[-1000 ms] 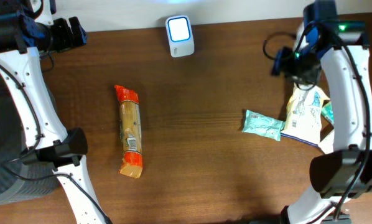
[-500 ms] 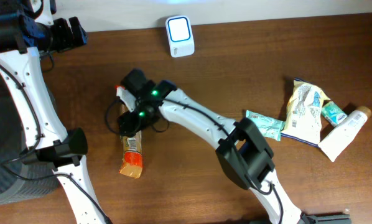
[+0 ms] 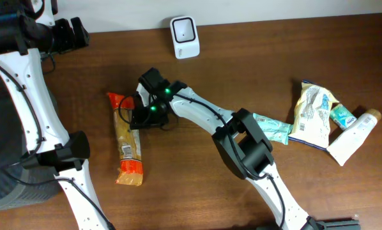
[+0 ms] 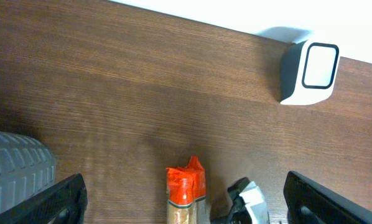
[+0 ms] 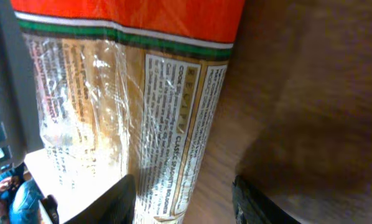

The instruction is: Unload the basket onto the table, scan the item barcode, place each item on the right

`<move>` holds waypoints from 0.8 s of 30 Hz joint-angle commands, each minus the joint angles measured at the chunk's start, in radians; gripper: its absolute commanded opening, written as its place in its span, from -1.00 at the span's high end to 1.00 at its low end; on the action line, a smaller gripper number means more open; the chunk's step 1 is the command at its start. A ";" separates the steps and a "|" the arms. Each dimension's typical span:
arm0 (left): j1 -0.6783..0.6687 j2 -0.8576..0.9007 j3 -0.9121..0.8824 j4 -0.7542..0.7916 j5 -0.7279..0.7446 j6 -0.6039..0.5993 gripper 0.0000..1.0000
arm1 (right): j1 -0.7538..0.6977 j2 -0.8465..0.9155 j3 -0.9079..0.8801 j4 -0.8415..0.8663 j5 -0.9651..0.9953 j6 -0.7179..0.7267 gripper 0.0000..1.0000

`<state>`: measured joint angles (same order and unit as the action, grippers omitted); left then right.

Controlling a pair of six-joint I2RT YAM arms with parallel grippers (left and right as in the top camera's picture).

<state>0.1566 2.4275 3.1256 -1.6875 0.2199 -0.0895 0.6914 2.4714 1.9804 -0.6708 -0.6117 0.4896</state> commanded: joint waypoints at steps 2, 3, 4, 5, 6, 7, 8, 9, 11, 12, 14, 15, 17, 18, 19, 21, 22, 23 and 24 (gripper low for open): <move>0.004 -0.008 0.002 0.000 0.000 0.016 -0.98 | 0.035 0.033 0.010 0.018 -0.078 -0.075 -0.01; 0.004 -0.008 0.002 0.000 0.000 0.016 -0.98 | 0.053 0.033 0.010 0.022 -0.087 -0.120 0.00; 0.004 -0.008 0.002 0.000 0.000 0.016 -0.98 | 0.083 0.033 0.010 0.033 -0.088 -0.159 0.20; 0.004 -0.008 0.002 0.000 0.000 0.016 -0.98 | 0.090 0.033 0.010 0.040 -0.088 -0.172 0.25; 0.004 -0.008 0.002 0.000 0.000 0.016 -0.99 | 0.089 0.034 0.010 0.040 -0.089 -0.171 0.32; 0.004 -0.008 0.002 0.000 0.000 0.016 -0.98 | 0.087 0.035 0.010 0.040 -0.092 -0.171 0.61; 0.004 -0.008 0.002 0.000 0.000 0.016 -0.98 | 0.087 0.035 0.010 0.040 -0.092 -0.172 0.92; 0.004 -0.008 0.002 0.000 0.000 0.016 -0.98 | 0.085 0.035 0.010 0.039 -0.097 -0.172 0.92; 0.004 -0.008 0.002 0.000 0.000 0.016 -0.98 | 0.061 0.023 0.011 0.035 -0.118 -0.172 0.92; 0.004 -0.008 0.002 0.000 0.000 0.016 -0.98 | 0.038 -0.004 0.018 -0.005 -0.110 -0.222 0.92; 0.004 -0.008 0.002 0.000 0.000 0.016 -0.98 | -0.005 -0.084 0.082 -0.246 0.061 -0.315 0.92; 0.004 -0.008 0.002 0.000 0.000 0.016 -0.98 | -0.022 -0.134 0.151 -0.428 0.224 -0.376 0.92; 0.004 -0.008 0.002 0.000 0.000 0.016 -0.98 | -0.021 -0.171 0.224 -0.602 0.428 -0.389 0.92; 0.004 -0.008 0.002 0.000 0.000 0.016 -0.98 | -0.002 -0.167 0.229 -0.656 0.490 -0.388 0.92; 0.004 -0.008 0.002 0.000 0.000 0.016 -0.98 | 0.022 -0.143 0.216 -0.659 0.489 -0.377 0.92; 0.004 -0.008 0.002 0.000 0.000 0.016 -0.98 | 0.093 -0.068 0.179 -0.646 0.486 -0.378 0.18; 0.004 -0.008 0.002 0.000 0.000 0.016 -0.98 | 0.099 -0.061 0.178 -0.646 0.487 -0.389 -0.25; 0.004 -0.008 0.002 0.000 0.000 0.016 -0.98 | 0.092 -0.065 0.180 -0.634 0.517 -0.404 -0.43; 0.004 -0.008 0.002 0.000 0.000 0.016 -0.98 | 0.065 -0.079 0.201 -0.626 0.519 -0.404 -0.50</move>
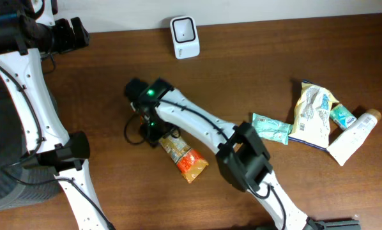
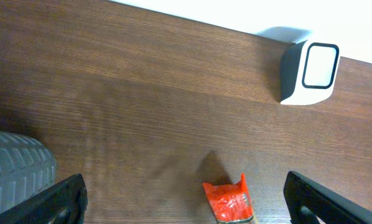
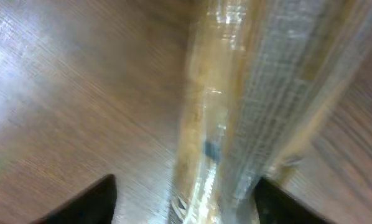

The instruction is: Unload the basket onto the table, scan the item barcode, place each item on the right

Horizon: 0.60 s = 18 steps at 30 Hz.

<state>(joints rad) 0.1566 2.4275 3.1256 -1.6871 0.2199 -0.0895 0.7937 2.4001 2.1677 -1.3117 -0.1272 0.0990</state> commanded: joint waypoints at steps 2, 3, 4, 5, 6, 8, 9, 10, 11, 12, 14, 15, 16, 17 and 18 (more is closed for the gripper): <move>0.004 -0.008 0.002 -0.001 0.000 0.016 -0.98 | -0.120 -0.029 0.082 -0.001 0.026 -0.018 -0.65; 0.004 -0.008 0.002 -0.001 0.000 0.016 -0.98 | -0.179 -0.030 0.124 -0.023 -0.023 -0.056 -0.72; 0.004 -0.008 0.002 -0.001 0.000 0.016 -0.99 | -0.243 -0.030 0.131 -0.028 -0.140 -0.134 -0.80; 0.004 -0.008 0.002 -0.001 0.000 0.016 -0.98 | -0.280 -0.026 0.129 -0.039 -0.220 -0.190 -0.95; 0.004 -0.008 0.002 -0.001 0.000 0.016 -0.98 | -0.340 -0.003 0.094 -0.059 -0.389 -0.315 -0.97; 0.004 -0.008 0.002 -0.001 0.000 0.016 -0.98 | -0.357 0.019 0.026 -0.065 -0.498 -0.385 -0.97; 0.004 -0.008 0.002 -0.001 0.000 0.016 -0.99 | -0.354 0.031 -0.037 -0.063 -0.586 -0.430 -0.98; 0.004 -0.008 0.002 -0.001 0.000 0.016 -0.98 | -0.340 0.031 -0.103 -0.043 -0.649 -0.462 -0.98; 0.004 -0.008 0.002 -0.001 0.000 0.016 -0.98 | -0.321 0.031 -0.149 -0.011 -0.672 -0.461 -1.00; 0.004 -0.008 0.002 -0.001 0.000 0.016 -0.99 | -0.288 0.031 -0.211 0.046 -0.678 -0.444 -0.99; 0.004 -0.008 0.002 -0.001 0.000 0.016 -0.98 | -0.249 0.032 -0.253 0.125 -0.678 -0.306 -0.77; 0.004 -0.008 0.002 -0.001 0.000 0.016 -0.98 | -0.234 0.032 -0.254 0.174 -0.672 -0.186 -0.54; 0.004 -0.008 0.002 -0.001 0.000 0.016 -0.98 | -0.213 0.036 -0.273 0.265 -0.649 -0.037 -0.18; 0.004 -0.008 0.002 -0.001 0.000 0.016 -0.98 | -0.196 0.038 -0.295 0.317 -0.619 0.014 0.11; 0.004 -0.008 0.002 -0.001 0.000 0.016 -0.98 | -0.187 0.042 -0.307 0.340 -0.623 0.015 0.26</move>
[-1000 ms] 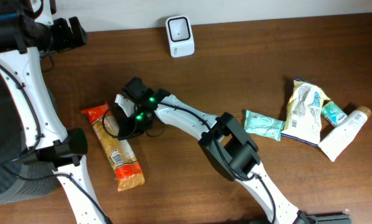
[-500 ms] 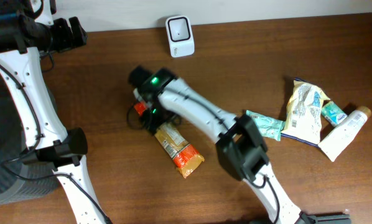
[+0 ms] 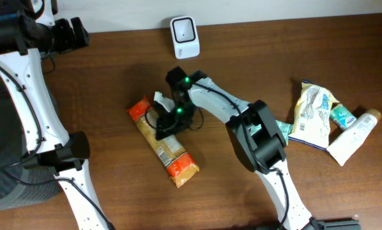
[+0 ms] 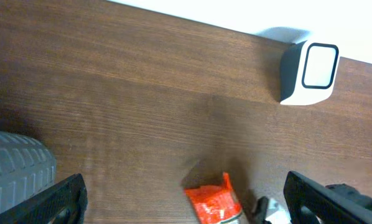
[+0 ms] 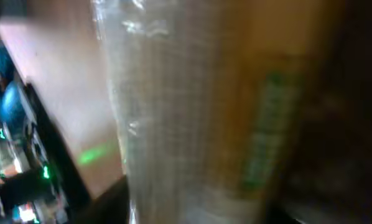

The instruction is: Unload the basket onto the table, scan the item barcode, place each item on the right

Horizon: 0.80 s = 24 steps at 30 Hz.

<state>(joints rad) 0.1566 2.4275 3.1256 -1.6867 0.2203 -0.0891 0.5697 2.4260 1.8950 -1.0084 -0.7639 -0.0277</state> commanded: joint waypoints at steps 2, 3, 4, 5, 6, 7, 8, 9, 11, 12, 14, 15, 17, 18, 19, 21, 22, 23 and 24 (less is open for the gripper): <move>0.004 -0.008 0.002 -0.001 0.000 0.016 -0.98 | 0.039 0.017 -0.034 0.066 -0.037 0.142 0.61; 0.004 -0.008 0.002 -0.001 0.000 0.016 -0.98 | 0.039 0.017 -0.034 0.080 -0.084 0.141 0.87; 0.004 -0.008 0.002 -0.001 0.000 0.016 -0.98 | 0.037 0.017 -0.032 0.082 -0.117 0.140 0.92; 0.004 -0.008 0.002 -0.001 0.000 0.016 -0.98 | 0.025 0.014 -0.025 0.080 -0.203 0.117 0.92; 0.004 -0.008 0.002 -0.001 0.000 0.016 -0.98 | -0.008 -0.010 -0.009 0.080 -0.323 0.088 0.92; 0.004 -0.008 0.002 -0.001 0.000 0.016 -0.98 | -0.027 -0.032 -0.003 0.078 -0.342 0.088 0.92; 0.004 -0.008 0.002 -0.001 0.000 0.016 -0.98 | -0.088 -0.119 0.009 0.074 -0.352 0.089 0.92; 0.004 -0.008 0.002 -0.001 0.000 0.016 -0.98 | -0.127 -0.183 0.009 0.075 -0.355 0.089 0.92; 0.004 -0.008 0.002 -0.001 0.000 0.016 -0.98 | -0.246 -0.357 0.009 0.074 -0.352 0.116 0.91; 0.004 -0.008 0.002 -0.001 0.000 0.016 -0.98 | -0.297 -0.421 0.009 0.075 -0.351 0.135 0.92; 0.004 -0.008 0.002 -0.001 0.000 0.016 -0.98 | -0.423 -0.575 0.009 0.109 -0.301 0.196 0.92; 0.004 -0.008 0.002 -0.001 0.000 0.016 -0.98 | -0.457 -0.626 0.009 0.131 -0.240 0.211 0.92; 0.004 -0.008 0.002 -0.001 0.000 0.016 -0.99 | -0.474 -0.681 0.009 0.169 -0.190 0.228 0.92; 0.004 -0.008 0.002 -0.001 0.000 0.016 -0.98 | -0.472 -0.696 0.009 0.194 -0.175 0.233 0.91; 0.004 -0.008 0.002 -0.001 0.000 0.016 -0.98 | -0.469 -0.711 0.009 0.261 -0.123 0.250 0.92; 0.004 -0.008 0.002 -0.001 0.000 0.016 -0.98 | -0.444 -0.710 0.009 0.328 0.003 0.249 0.92; 0.004 -0.008 0.002 -0.001 0.000 0.016 -0.98 | -0.413 -0.710 0.009 0.358 0.126 0.242 0.92; 0.004 -0.008 0.002 -0.001 0.000 0.016 -0.98 | -0.378 -0.710 0.009 0.400 0.227 0.209 0.92; 0.004 -0.008 0.002 -0.001 0.000 0.016 -0.98 | -0.327 -0.708 0.009 0.449 0.391 0.106 0.92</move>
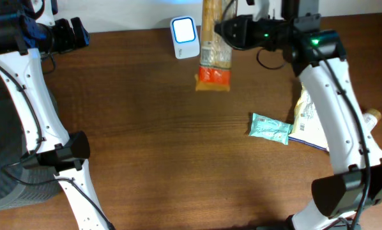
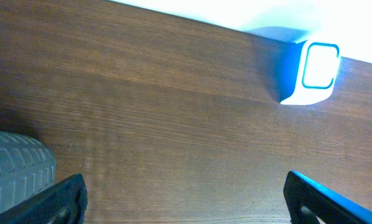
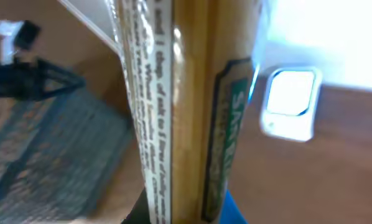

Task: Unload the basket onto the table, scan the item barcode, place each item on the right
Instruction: 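Hold the noodle package's barcode over the scanner with the right gripper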

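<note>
A long clear spaghetti packet (image 1: 214,45) with orange ends hangs in the air at the table's back edge, just right of the white barcode scanner (image 1: 184,29), whose window glows blue. My right gripper (image 1: 221,29) is shut on the packet. In the right wrist view the packet (image 3: 186,112) fills the middle, with the lit scanner (image 3: 290,102) behind it. My left gripper (image 2: 186,198) is open at the far left, high over bare wood, with the scanner (image 2: 313,71) in its view.
On the right side of the table lie a teal sachet (image 1: 270,128), a yellow and white snack bag (image 1: 312,115), a small teal packet (image 1: 342,115) and a white tube (image 1: 354,137). A dark ribbed bin (image 2: 15,168) sits at the left.
My right gripper has lifted the spaghetti packet from the table's middle to the back edge beside the scanner. The scanner's window now glows blue. The left arm has not moved.
First the packet lay at the left centre with my right gripper at its upper end. It then lay turned and shifted right, and later angled near the middle under the gripper. Now it hangs in my right gripper beside the lit scanner.
</note>
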`<move>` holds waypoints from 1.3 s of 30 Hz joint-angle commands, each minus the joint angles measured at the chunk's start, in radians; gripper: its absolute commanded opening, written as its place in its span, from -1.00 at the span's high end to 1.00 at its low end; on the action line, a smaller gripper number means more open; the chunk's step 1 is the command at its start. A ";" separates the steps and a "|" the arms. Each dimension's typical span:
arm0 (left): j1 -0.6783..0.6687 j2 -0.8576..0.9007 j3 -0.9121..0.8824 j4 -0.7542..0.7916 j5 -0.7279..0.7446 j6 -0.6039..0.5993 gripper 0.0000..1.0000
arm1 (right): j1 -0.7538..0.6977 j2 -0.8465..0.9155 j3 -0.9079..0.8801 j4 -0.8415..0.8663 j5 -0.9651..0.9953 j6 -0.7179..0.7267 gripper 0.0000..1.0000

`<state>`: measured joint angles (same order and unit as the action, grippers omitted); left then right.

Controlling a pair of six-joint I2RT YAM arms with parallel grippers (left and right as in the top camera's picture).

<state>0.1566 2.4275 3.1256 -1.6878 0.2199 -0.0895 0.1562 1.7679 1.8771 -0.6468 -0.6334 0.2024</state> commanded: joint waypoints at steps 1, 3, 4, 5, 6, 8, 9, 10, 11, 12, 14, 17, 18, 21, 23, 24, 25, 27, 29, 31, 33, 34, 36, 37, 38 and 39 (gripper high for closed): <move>0.004 -0.008 0.002 0.000 0.000 0.016 -0.98 | 0.138 -0.043 0.027 0.126 0.422 -0.221 0.92; 0.004 -0.008 0.002 0.000 0.000 0.016 -0.98 | 0.262 0.030 0.027 0.270 0.807 -0.584 0.92; 0.004 -0.008 0.002 0.000 0.000 0.016 -0.98 | 0.286 0.069 0.027 0.332 0.866 -0.692 0.92; 0.004 -0.008 0.002 0.000 0.000 0.016 -0.98 | 0.301 0.111 0.026 0.394 0.901 -0.785 0.92; 0.004 -0.008 0.002 0.000 0.000 0.016 -0.98 | 0.309 0.182 0.027 0.506 0.943 -0.897 0.92; 0.004 -0.008 0.002 0.000 0.000 0.016 -0.98 | 0.308 0.357 0.027 0.777 0.960 -1.130 0.92; 0.003 -0.008 0.002 0.000 0.000 0.016 -0.98 | 0.309 0.424 0.027 0.892 0.959 -1.218 0.92; 0.004 -0.008 0.002 0.000 0.000 0.016 -0.98 | 0.309 0.473 0.027 0.999 0.956 -1.255 0.92; 0.004 -0.008 0.002 0.000 0.000 0.016 -0.98 | 0.309 0.521 0.027 1.098 0.938 -1.273 0.92; 0.004 -0.008 0.002 0.000 0.000 0.016 -0.98 | 0.309 0.543 0.027 1.109 0.901 -1.273 0.92; 0.004 -0.008 0.002 0.000 0.000 0.016 -0.98 | 0.309 0.578 0.027 1.110 0.847 -1.272 0.92; 0.004 -0.008 0.002 0.000 0.000 0.016 -0.98 | 0.315 0.628 0.026 1.101 0.846 -1.272 0.92; 0.004 -0.008 0.002 0.000 0.000 0.016 -0.99 | 0.308 0.643 0.026 1.104 0.847 -1.273 0.92; 0.004 -0.008 0.002 0.000 0.000 0.016 -0.98 | 0.290 0.691 0.026 1.158 0.851 -1.299 0.92; 0.004 -0.008 0.002 0.000 0.000 0.016 -0.98 | 0.290 0.698 0.026 1.180 0.850 -1.377 0.92; 0.004 -0.008 0.002 0.000 0.000 0.016 -0.98 | 0.291 0.698 0.027 1.207 0.846 -1.378 0.92; 0.004 -0.008 0.002 0.000 0.000 0.016 -0.98 | 0.293 0.698 0.027 1.230 0.847 -1.378 0.92; 0.004 -0.008 0.002 0.000 0.000 0.016 -0.99 | 0.301 0.698 0.027 1.232 0.843 -1.417 0.92; 0.004 -0.008 0.002 0.000 0.000 0.016 -0.98 | 0.312 0.693 0.026 1.262 0.813 -1.464 0.92; 0.004 -0.008 0.002 0.000 0.000 0.016 -0.98 | 0.316 0.626 0.026 1.264 0.783 -1.463 0.92; 0.004 -0.008 0.002 0.000 0.000 0.016 -0.98 | 0.315 0.507 0.026 1.110 0.756 -1.432 0.92; 0.004 -0.008 0.002 0.000 0.000 0.016 -0.98 | 0.315 0.406 0.026 0.884 0.711 -1.416 0.92; 0.004 -0.008 0.002 0.000 0.000 0.016 -0.98 | 0.315 0.268 0.026 0.645 0.662 -1.250 0.92; 0.004 -0.008 0.002 0.000 0.000 0.016 -0.98 | 0.315 0.187 0.026 0.534 0.646 -1.122 0.92; 0.004 -0.008 0.002 0.000 0.000 0.016 -0.98 | 0.314 0.076 0.026 0.356 0.637 -0.945 0.92; 0.004 -0.008 0.002 0.000 0.000 0.016 -0.98 | 0.306 -0.025 0.026 0.159 0.637 -0.747 0.92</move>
<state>0.1566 2.4275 3.1256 -1.6859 0.2203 -0.0895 0.4656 1.9594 1.8633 -0.3183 0.0269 -0.9104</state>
